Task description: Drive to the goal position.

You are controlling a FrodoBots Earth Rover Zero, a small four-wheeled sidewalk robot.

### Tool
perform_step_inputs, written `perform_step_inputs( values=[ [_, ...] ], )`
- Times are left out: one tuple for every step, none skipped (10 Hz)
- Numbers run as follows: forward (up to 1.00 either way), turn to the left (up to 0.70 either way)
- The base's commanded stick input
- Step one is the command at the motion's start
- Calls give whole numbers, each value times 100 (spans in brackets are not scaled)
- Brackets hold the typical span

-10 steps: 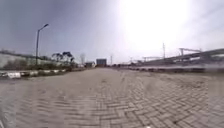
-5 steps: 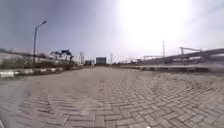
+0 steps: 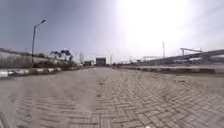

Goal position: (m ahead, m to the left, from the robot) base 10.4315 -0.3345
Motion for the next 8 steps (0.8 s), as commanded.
perform_step_inputs(
  values=[
    [100, 0],
    [100, 0],
    [100, 0],
    [100, 0],
    [100, 0],
    [100, 0],
    [100, 0],
    [100, 0]
  ],
)
